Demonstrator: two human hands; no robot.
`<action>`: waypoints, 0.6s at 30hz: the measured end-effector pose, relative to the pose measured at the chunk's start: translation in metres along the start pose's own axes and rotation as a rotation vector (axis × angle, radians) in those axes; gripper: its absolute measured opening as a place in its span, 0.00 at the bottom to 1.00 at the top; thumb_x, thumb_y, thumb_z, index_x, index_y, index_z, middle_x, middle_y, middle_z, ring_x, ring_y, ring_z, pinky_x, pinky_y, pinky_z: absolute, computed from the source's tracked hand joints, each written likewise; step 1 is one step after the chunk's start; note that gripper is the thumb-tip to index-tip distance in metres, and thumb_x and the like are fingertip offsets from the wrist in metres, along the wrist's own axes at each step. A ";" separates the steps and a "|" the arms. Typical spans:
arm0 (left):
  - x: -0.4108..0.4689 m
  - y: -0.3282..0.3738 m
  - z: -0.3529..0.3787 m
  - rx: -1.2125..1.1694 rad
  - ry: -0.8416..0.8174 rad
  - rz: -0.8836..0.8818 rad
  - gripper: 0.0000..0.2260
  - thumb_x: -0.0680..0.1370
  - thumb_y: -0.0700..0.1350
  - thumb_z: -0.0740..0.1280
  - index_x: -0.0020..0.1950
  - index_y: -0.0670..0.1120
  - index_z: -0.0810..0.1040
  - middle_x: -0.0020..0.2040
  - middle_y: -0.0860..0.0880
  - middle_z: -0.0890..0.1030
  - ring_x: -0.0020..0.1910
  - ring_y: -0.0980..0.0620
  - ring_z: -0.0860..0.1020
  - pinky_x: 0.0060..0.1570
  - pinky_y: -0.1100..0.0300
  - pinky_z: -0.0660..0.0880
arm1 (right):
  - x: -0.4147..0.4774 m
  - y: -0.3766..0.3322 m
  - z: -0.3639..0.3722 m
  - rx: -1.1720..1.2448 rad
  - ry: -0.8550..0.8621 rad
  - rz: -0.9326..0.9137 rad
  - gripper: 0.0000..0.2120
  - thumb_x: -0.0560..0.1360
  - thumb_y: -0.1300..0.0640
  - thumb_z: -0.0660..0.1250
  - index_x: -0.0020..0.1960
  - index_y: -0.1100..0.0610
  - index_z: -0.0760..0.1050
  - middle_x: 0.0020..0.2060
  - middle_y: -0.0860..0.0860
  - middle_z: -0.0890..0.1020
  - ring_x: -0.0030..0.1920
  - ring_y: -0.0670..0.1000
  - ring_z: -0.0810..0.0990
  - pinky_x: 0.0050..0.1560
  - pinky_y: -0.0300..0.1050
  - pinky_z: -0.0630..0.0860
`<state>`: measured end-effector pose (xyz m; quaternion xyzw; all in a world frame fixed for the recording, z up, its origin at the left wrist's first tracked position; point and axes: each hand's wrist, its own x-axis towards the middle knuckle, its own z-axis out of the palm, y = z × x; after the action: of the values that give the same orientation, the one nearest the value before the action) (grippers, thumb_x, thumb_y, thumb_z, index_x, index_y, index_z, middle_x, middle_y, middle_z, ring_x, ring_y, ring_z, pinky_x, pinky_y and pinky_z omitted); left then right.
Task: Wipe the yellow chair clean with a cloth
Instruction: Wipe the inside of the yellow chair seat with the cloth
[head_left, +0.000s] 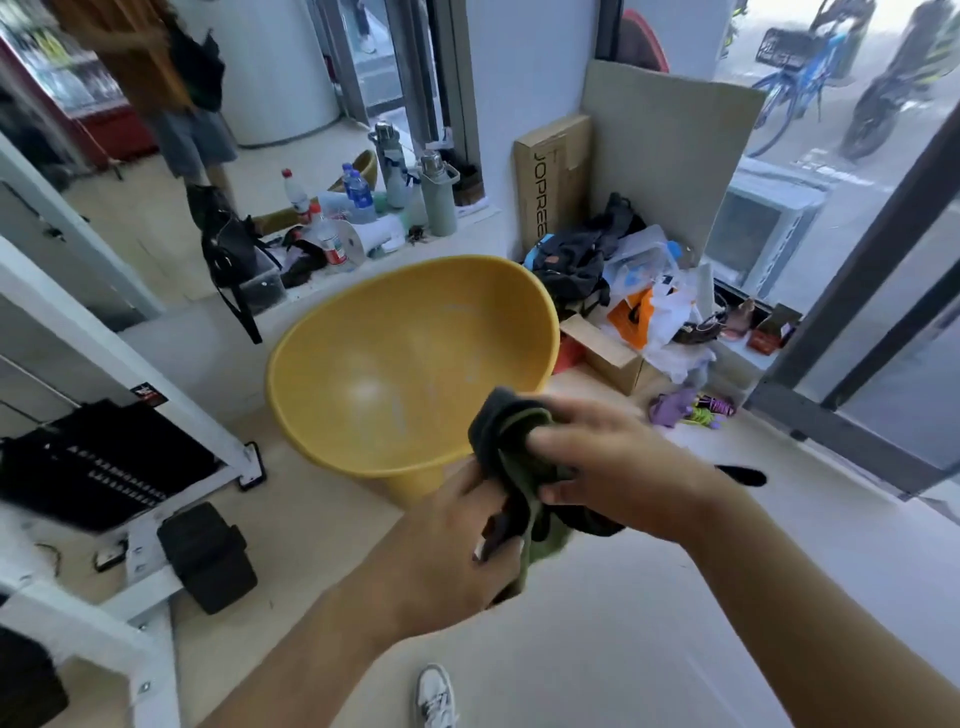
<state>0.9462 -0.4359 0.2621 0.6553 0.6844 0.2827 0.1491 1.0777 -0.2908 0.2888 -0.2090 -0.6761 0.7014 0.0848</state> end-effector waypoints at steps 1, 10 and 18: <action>0.005 0.002 0.003 0.063 0.024 0.049 0.08 0.72 0.46 0.62 0.50 0.47 0.75 0.47 0.51 0.75 0.41 0.58 0.70 0.39 0.61 0.74 | 0.001 0.001 0.006 -0.016 0.048 -0.012 0.10 0.73 0.57 0.70 0.53 0.56 0.80 0.41 0.50 0.83 0.42 0.47 0.81 0.46 0.47 0.78; 0.064 -0.069 0.002 -0.633 -0.095 -0.429 0.20 0.69 0.53 0.73 0.60 0.57 0.77 0.59 0.61 0.78 0.63 0.60 0.73 0.64 0.58 0.69 | 0.051 0.004 -0.036 0.317 0.206 0.143 0.17 0.78 0.66 0.58 0.37 0.57 0.81 0.35 0.56 0.79 0.37 0.52 0.78 0.42 0.46 0.72; 0.126 -0.167 -0.018 -0.762 0.035 -0.625 0.14 0.81 0.48 0.59 0.44 0.41 0.77 0.37 0.46 0.76 0.36 0.50 0.73 0.33 0.59 0.70 | 0.181 0.025 -0.081 -0.092 0.467 0.205 0.11 0.78 0.59 0.58 0.54 0.45 0.74 0.50 0.55 0.78 0.51 0.56 0.77 0.53 0.55 0.76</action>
<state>0.7881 -0.3125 0.1998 0.3127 0.6985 0.4659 0.4442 0.9520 -0.1460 0.2316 -0.4363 -0.6447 0.6076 0.1576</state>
